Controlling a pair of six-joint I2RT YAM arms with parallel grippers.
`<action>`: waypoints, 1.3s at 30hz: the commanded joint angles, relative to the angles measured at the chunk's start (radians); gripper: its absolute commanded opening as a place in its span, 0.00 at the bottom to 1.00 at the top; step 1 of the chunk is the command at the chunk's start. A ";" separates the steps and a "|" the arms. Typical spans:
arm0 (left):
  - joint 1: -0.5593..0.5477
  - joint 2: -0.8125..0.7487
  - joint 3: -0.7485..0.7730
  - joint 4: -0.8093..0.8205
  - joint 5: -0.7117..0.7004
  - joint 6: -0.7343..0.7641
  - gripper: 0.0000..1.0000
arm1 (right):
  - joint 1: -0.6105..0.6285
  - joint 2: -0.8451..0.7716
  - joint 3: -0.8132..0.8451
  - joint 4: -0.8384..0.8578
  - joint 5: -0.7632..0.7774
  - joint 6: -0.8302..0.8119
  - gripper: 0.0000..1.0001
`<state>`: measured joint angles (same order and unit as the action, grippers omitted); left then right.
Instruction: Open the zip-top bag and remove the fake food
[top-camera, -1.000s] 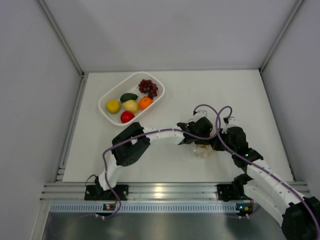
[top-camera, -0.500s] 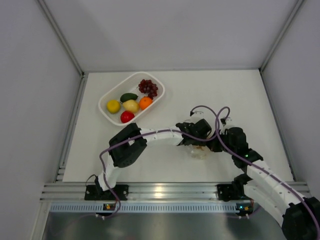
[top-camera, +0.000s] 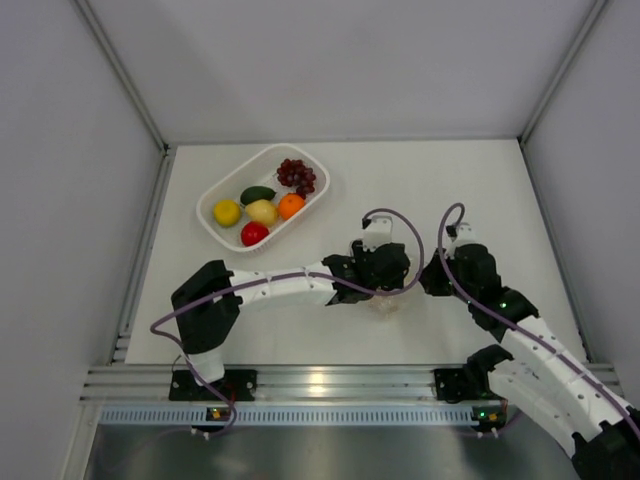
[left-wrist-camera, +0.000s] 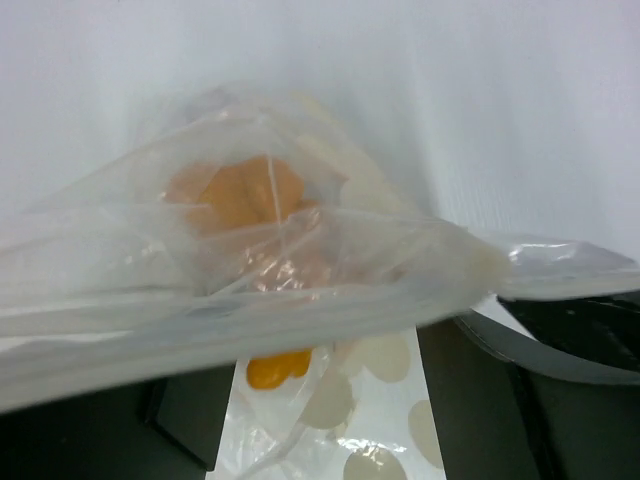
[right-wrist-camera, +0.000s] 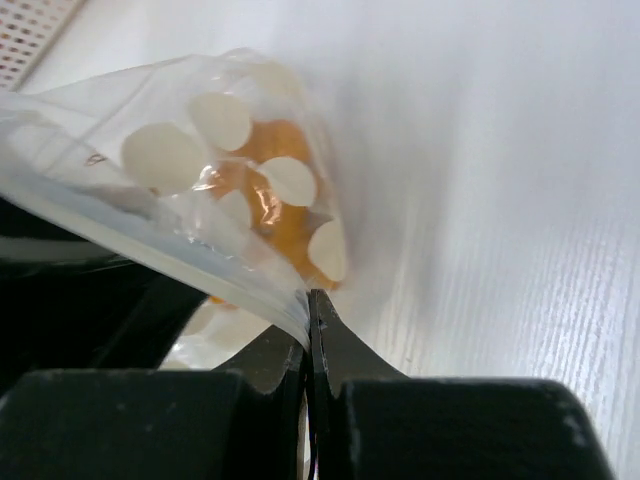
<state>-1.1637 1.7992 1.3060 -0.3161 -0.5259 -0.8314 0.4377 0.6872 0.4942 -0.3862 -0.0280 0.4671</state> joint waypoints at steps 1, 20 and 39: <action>0.004 -0.034 0.033 -0.047 -0.106 0.003 0.74 | 0.039 0.052 0.024 -0.054 0.176 -0.010 0.00; 0.009 0.180 0.200 -0.107 -0.068 0.029 0.61 | 0.156 0.058 0.023 -0.065 0.390 0.064 0.00; 0.073 0.385 0.346 -0.106 0.009 0.026 0.70 | 0.165 0.012 -0.009 -0.014 0.295 0.064 0.00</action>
<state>-1.0969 2.1456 1.5936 -0.4129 -0.5182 -0.8089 0.5892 0.7372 0.4839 -0.4236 0.2493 0.5270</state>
